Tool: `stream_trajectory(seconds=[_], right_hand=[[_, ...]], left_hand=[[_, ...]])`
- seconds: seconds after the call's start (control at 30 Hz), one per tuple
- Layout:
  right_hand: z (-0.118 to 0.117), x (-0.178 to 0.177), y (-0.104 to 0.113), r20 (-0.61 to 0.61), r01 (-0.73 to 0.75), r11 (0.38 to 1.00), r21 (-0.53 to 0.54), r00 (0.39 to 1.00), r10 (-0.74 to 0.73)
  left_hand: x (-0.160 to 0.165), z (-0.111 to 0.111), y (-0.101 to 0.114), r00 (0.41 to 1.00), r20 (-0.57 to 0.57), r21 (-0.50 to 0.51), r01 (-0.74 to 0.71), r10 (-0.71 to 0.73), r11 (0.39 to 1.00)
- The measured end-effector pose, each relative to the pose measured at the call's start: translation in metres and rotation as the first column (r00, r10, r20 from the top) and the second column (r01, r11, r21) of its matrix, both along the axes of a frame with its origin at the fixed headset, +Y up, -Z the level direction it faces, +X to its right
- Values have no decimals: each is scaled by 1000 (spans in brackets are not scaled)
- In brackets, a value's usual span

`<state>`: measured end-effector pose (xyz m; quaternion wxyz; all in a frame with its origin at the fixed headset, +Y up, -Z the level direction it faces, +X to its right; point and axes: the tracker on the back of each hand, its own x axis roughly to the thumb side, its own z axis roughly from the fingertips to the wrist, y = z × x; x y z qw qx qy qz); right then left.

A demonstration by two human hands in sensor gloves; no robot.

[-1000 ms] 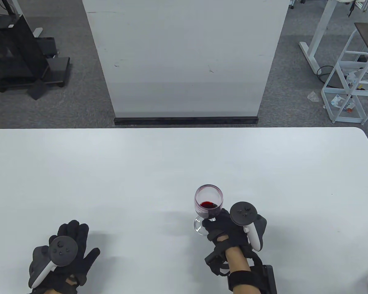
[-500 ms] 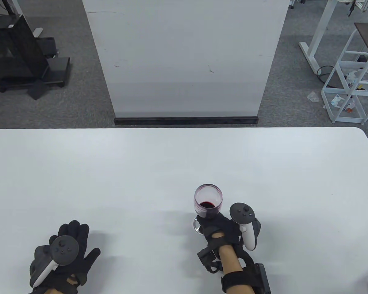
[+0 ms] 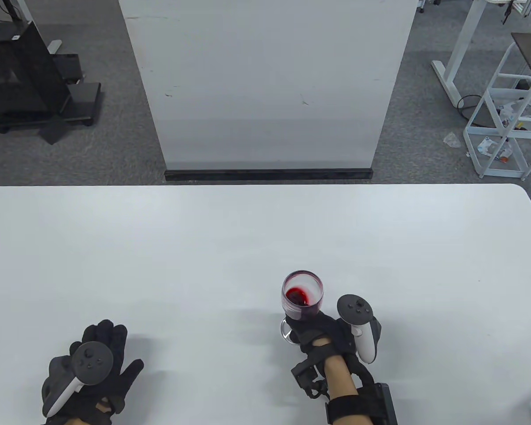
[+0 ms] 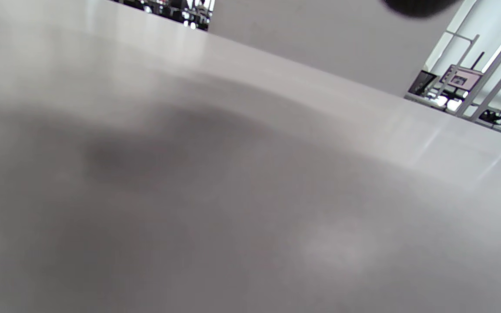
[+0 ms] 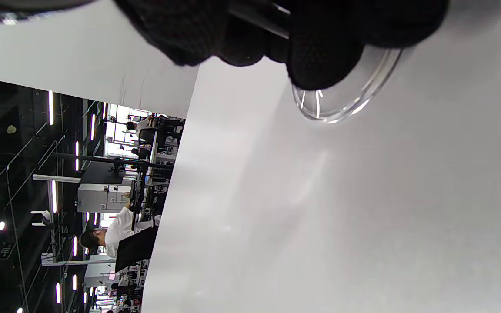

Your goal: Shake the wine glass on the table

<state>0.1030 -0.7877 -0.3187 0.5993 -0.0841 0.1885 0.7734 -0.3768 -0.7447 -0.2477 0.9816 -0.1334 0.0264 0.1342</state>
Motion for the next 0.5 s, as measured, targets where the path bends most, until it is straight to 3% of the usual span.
stream_trajectory(seconds=[0.1, 0.27, 0.37, 0.5], right_hand=[[2, -5, -4, 34, 34, 999, 4, 999, -34], [0, -4, 3, -51, -12, 1000, -7, 999, 12], [3, -8, -3, 12, 33, 999, 3, 999, -33], [1, -9, 4, -52, 20, 999, -31, 998, -22]], left_hand=[[0, 0, 0, 1000, -1, 3, -1, 1, 1000], [0, 0, -1, 1000, -1, -5, 4, -4, 1000], [0, 0, 0, 1000, -1, -1, 1, -1, 1000], [0, 0, 0, 1000, -2, -4, 2, -2, 1000]])
